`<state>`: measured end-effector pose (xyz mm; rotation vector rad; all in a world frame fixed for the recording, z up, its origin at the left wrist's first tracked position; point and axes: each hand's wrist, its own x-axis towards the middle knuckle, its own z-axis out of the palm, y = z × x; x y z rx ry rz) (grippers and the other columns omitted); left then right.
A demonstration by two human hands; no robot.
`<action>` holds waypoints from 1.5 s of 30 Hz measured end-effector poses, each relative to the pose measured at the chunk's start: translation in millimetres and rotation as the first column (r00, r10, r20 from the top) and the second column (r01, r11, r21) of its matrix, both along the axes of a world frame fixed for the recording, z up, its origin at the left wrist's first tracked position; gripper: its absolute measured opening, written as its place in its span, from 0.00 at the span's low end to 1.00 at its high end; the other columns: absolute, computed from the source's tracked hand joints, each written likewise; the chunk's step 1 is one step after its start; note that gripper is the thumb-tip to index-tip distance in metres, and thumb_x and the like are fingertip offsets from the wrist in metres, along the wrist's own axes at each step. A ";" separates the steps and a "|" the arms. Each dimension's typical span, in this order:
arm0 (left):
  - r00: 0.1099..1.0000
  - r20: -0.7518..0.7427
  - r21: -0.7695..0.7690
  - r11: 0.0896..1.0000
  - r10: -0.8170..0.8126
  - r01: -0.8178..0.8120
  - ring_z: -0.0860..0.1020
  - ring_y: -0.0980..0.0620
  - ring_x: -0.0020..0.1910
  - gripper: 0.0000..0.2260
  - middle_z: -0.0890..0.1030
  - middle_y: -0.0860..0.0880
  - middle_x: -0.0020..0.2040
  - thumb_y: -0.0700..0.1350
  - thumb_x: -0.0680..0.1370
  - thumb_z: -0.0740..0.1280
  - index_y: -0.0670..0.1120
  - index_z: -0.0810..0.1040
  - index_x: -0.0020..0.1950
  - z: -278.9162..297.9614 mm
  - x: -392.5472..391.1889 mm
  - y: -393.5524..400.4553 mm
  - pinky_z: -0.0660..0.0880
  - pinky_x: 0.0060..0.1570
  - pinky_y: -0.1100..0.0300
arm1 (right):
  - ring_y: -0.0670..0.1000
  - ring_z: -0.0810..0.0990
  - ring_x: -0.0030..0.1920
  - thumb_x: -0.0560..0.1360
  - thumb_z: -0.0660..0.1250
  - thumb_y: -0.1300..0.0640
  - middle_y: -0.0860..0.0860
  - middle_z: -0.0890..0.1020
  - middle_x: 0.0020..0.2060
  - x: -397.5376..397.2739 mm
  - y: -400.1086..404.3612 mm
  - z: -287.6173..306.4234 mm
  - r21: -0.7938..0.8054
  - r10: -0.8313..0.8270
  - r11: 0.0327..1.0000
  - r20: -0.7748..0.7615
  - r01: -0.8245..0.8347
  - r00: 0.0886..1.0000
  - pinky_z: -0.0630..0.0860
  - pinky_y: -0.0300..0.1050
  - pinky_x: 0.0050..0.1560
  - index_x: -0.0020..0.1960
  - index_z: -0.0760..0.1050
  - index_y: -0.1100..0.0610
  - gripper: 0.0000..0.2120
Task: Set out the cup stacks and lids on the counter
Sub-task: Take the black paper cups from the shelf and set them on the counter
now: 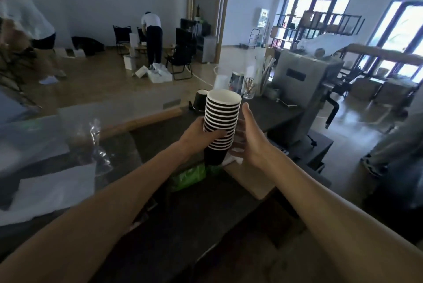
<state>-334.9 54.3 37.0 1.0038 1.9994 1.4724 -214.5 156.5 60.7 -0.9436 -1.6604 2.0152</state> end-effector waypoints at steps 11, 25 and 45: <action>0.961 -0.061 -0.067 0.959 0.271 -0.275 0.76 0.51 0.63 0.32 0.78 0.53 0.63 0.54 0.69 0.77 0.48 0.71 0.69 -3.0 -106.2 125.3 0.75 0.61 0.52 | 0.54 0.78 0.61 0.66 0.62 0.23 0.54 0.76 0.69 -132.1 145.7 2.3 0.007 0.221 0.975 0.006 -0.221 0.975 0.77 0.53 0.57 0.75 0.68 0.51 0.46; 0.835 -0.052 -0.119 0.827 0.547 -0.549 0.77 0.50 0.64 0.33 0.78 0.49 0.66 0.52 0.70 0.76 0.47 0.69 0.72 -13.7 -173.0 177.4 0.74 0.64 0.48 | 0.57 0.75 0.63 0.68 0.59 0.22 0.54 0.74 0.68 -247.9 219.5 -19.6 -0.108 0.495 0.866 0.042 -0.488 0.868 0.77 0.58 0.55 0.74 0.67 0.48 0.43; 0.792 -0.269 -0.280 0.742 0.548 -0.609 0.78 0.51 0.58 0.30 0.78 0.48 0.63 0.54 0.74 0.73 0.47 0.68 0.73 -22.6 -161.4 158.0 0.78 0.49 0.58 | 0.49 0.79 0.49 0.80 0.61 0.49 0.52 0.80 0.52 -238.9 229.6 -43.9 0.278 0.320 0.895 0.143 -0.349 0.936 0.76 0.43 0.44 0.65 0.74 0.59 0.19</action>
